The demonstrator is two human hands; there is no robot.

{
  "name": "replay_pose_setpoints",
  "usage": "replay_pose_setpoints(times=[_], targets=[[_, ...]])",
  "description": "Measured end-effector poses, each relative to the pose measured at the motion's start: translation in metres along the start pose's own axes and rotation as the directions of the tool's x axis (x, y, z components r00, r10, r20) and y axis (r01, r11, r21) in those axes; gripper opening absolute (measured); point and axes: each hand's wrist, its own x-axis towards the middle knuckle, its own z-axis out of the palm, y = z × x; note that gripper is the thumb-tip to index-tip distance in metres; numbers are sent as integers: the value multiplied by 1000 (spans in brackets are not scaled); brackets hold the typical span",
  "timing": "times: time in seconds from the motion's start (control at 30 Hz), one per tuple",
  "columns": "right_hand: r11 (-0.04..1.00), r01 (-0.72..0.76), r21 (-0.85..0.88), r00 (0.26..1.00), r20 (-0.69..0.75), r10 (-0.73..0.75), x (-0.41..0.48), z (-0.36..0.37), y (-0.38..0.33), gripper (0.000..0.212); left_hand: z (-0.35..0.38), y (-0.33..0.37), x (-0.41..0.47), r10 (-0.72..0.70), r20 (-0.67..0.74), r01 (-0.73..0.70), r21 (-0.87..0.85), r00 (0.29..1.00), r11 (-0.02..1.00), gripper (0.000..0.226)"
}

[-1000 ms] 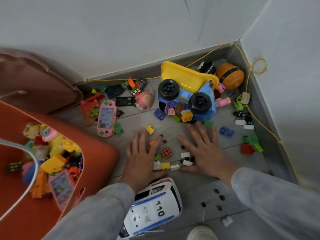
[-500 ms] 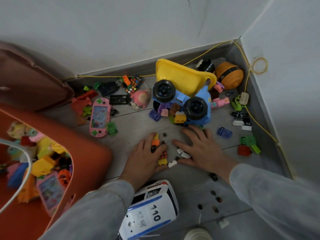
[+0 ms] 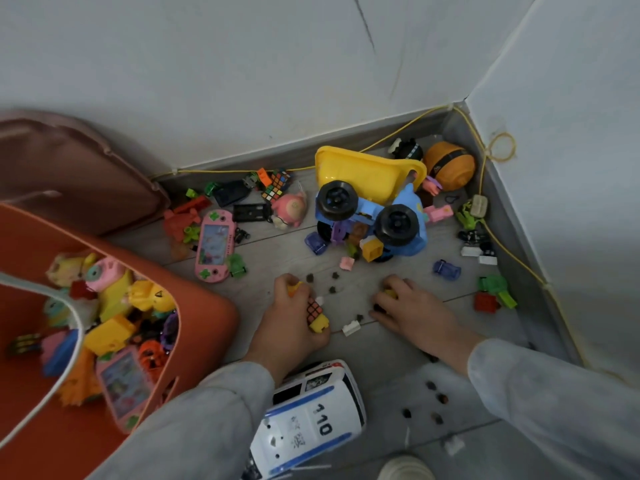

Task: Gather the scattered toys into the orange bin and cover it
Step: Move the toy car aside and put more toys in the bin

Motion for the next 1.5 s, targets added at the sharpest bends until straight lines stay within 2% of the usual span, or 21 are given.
replay_pose_setpoints(times=[0.17, 0.33, 0.47, 0.63, 0.77, 0.87, 1.03, 1.13, 1.23, 1.33, 1.5], targets=[[976, -121, 180, 991, 77, 109, -1, -11, -7, 21, -24, 15, -4, -74, -6, 73, -131, 997, 989, 51], [965, -185, 188, 983, 39, 181, -3, -39, -23, 20, -53, 27, -20, -16, -30, 10, -190, 999, 982, 45], [974, -128, 186, 990, -30, 136, 3, -68, -43, 18, -83, 42, -33, -6, -58, -6, -201, 998, 980, 45], [979, -31, 204, 981, -182, 69, 30, -129, -78, 14, -141, 58, -57, 111, -218, -152, -183, 970, 971, 46], [979, 60, 194, 961, -276, -4, 62, -187, -120, 12, -188, 49, -69, 183, -391, -240, -103, 902, 965, 45], [970, 152, 187, 955, -281, -96, 86, -226, -171, 13, -230, 23, -83, 179, -485, -240, -67, 856, 968, 46], [928, 313, 200, 947, -143, -289, 112, -248, -259, 15, -280, -43, -109, 60, -461, -73, -9, 886, 997, 49], [903, 389, 182, 921, -51, -386, 121, -237, -297, 19, -296, -82, -125, -70, -392, 68, -18, 917, 998, 54], [882, 431, 191, 900, -19, -436, 125, -221, -317, 27, -298, -114, -137, -163, -312, 156, -47, 936, 987, 63], [872, 448, 199, 891, -23, -453, 128, -211, -328, 32, -294, -136, -145, -179, -275, 166, -69, 945, 984, 69], [891, 396, 223, 916, -34, -399, 136, -202, -323, 38, -284, -144, -143, -97, -311, 91, -35, 945, 995, 48]])
